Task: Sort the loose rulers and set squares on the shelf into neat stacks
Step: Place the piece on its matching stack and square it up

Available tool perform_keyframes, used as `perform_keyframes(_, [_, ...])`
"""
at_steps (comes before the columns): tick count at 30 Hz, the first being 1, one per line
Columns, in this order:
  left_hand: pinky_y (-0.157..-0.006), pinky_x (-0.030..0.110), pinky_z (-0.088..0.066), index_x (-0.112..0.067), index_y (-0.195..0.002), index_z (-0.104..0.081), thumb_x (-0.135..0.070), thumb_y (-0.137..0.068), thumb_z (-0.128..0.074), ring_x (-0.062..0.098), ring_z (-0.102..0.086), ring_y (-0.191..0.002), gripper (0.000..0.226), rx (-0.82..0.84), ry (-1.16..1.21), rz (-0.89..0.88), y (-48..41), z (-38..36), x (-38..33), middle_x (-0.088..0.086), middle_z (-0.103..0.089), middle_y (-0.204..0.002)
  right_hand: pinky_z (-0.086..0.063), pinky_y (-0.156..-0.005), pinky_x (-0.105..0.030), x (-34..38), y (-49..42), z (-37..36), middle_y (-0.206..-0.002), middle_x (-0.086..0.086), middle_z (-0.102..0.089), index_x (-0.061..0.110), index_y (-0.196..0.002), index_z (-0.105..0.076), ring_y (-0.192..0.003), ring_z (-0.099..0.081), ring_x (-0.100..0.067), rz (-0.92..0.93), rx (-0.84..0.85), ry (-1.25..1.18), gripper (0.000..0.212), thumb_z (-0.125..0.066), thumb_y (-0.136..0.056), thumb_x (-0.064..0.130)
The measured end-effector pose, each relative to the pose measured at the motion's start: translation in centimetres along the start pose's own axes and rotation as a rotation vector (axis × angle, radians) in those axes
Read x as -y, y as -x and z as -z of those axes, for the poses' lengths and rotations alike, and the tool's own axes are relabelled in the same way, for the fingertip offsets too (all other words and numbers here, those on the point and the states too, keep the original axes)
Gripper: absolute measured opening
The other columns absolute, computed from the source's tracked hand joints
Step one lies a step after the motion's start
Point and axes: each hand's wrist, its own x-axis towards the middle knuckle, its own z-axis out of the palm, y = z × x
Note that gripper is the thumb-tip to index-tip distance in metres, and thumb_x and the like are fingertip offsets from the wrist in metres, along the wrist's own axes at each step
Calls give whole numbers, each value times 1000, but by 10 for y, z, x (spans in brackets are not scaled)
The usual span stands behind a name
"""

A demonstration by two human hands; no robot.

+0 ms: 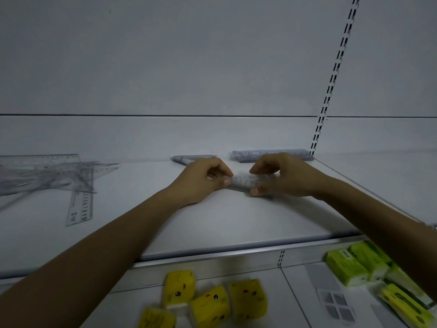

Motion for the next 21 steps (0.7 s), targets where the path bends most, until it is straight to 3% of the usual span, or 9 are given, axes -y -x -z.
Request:
perform_keyframes(3, [-84,20,-51,-17,-89,-69,-14,-84,-68,3,-65,-86,5,-12,39,36,-2,0,1,-7,-70,-92,-48,-85,-24,0,0,-3,-104,9,-64,24,-106,-64,-99,-58,-9,22,1,29,44,-81,-68,38])
perform_keyframes(6, [-85,23,-51,-18,-90,-67,-13,-84,-68,6,-65,-86,7,-5,66,61,-3,0,2,-6,-69,-91,-50,-88,-31,2,-2,-5,-107,8,-62,28,-105,-60,-99,-58,-11,27,12,107,41,-78,-70,41])
perform_keyframes(10, [-94,32,-50,-23,-101,-58,-17,-83,-69,11,-62,-100,22,-40,202,168,-7,0,5,-3,-64,-105,-48,-90,-30,11,-2,-6,-116,4,-56,23,-123,-50,-102,-56,-14,6,61,208,54,-73,-77,39])
perform_keyframes(14, [-101,36,-44,-22,-118,-52,-28,-87,-64,13,-52,-114,34,-27,152,197,-8,1,2,-5,-55,-120,-46,-95,-32,22,0,-2,-125,3,-54,26,-132,-41,-110,-53,-15,-24,94,259,68,-73,-75,45])
perform_keyframes(17, [-100,33,-43,-22,-119,-52,-31,-89,-61,11,-51,-116,33,-20,118,143,-4,9,2,-5,-55,-124,-45,-97,-34,37,0,-2,-126,4,-53,26,-133,-42,-114,-52,-16,-31,70,258,71,-73,-74,49])
perform_keyframes(21, [-84,22,-36,-26,-114,-54,-33,-90,-58,8,-51,-106,26,-25,-99,35,3,41,7,-8,-55,-119,-46,-97,-34,60,-5,-12,-125,4,-55,27,-127,-47,-113,-53,-14,-31,16,220,62,-71,-75,51])
